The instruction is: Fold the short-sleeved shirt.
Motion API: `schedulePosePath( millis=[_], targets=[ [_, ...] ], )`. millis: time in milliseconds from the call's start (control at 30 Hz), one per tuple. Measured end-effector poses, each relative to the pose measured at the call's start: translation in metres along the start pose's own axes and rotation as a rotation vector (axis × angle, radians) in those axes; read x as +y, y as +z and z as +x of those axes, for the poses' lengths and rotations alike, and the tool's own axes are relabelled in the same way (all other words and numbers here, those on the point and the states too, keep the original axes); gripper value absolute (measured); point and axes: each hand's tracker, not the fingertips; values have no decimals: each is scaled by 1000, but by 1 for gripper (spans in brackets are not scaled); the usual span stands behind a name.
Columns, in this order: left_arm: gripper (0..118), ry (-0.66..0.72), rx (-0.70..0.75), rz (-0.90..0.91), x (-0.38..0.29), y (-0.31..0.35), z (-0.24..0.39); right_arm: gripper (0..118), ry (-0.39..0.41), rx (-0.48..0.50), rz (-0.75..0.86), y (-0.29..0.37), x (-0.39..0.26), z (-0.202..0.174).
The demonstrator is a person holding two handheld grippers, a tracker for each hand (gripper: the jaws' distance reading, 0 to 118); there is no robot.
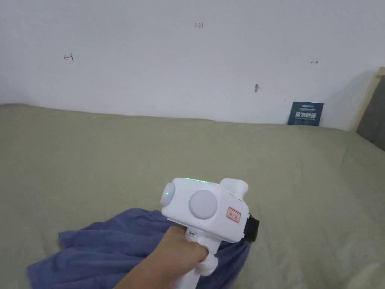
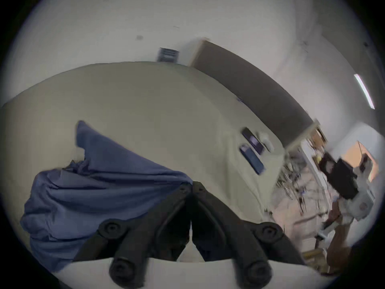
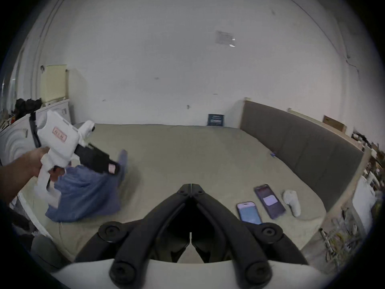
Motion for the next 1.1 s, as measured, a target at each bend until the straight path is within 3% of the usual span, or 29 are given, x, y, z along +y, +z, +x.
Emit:
schedulePosePath(
  millis=[133,200,233,267,300,333,367,467,600,633,667,733,767,833,933,1100],
  targets=[
    [0,-120,-83,-105,-20,-48,57,0,-38,-53,0,19,-4,21],
    [0,-106,-76,-130,-29,-67,67,0,-51,-70,2,23,-7,26],
    [6,-89,-60,-134,-35,-76,66,0,-57,-71,0,25,-8,27],
    [24,-65,-41,-119,-40,-79,61,0,-62,-69,-1,25,-8,27],
    [74,-19,-43,-87,-44,-80,54,0,-64,-65,2,26,-9,27],
    [101,65,-56,-43,-46,-73,44,0,-68,-57,13,25,-9,25],
    [108,141,-33,-17,-49,-65,35,0,-70,-40,24,23,-8,23],
    [107,264,17,141,-56,-6,5,0,-64,8,39,12,-4,12],
    [102,198,313,337,-87,99,-23,0,-77,108,50,-10,1,-2],
    [94,182,434,390,-101,127,-28,0,-79,131,53,-15,2,-8],
    [78,183,533,408,-113,147,-30,0,-79,147,51,-20,2,-12],
    [12,204,696,459,-144,189,-38,0,-72,182,45,-29,2,-24],
    [3,215,750,470,-160,207,-40,0,-71,196,41,-32,2,-29],
    [0,288,844,496,-189,231,-43,0,-69,226,29,-38,0,-40],
    [0,387,870,519,-226,257,-45,0,-66,259,11,-42,-5,-52],
    [0,415,890,476,-248,260,-49,0,-52,289,-6,-47,-9,-64]
  ],
)
